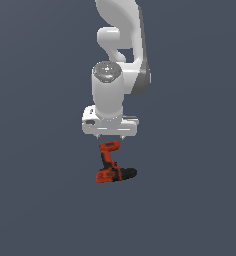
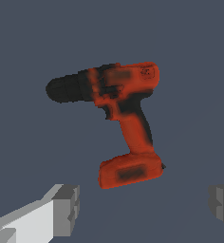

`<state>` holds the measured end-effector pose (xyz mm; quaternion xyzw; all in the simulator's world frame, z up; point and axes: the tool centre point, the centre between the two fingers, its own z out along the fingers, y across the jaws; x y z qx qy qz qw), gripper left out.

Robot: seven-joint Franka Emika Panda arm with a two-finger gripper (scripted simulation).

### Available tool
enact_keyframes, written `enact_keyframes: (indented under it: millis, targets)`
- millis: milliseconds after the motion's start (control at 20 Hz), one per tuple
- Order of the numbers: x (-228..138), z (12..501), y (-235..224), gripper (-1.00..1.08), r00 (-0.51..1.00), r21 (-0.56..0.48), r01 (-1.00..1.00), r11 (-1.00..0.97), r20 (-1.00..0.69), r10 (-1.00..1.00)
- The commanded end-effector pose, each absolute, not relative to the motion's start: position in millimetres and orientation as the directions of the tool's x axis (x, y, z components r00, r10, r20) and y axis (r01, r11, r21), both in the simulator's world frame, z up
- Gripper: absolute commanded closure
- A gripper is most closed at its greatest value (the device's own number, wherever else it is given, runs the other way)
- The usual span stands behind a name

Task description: Pick up the object and move it to a goal position.

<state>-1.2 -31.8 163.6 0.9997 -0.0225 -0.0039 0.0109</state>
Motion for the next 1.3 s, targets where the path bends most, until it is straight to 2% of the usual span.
enact_keyframes:
  millis: [0,650,1250]
  targets:
    - [-1.2,163.6,-31.9,-0.6,0.999,0.022,-0.045,-0.999,-0.007,-0.045]
    - [3.4,166.8,-21.4,-0.6,1.0,0.02,-0.023,-1.0,-0.004,-0.023]
    - [24.5,151.3,-18.6,-0.6,0.966,-0.031,-0.255,-0.967,-0.049,-0.253]
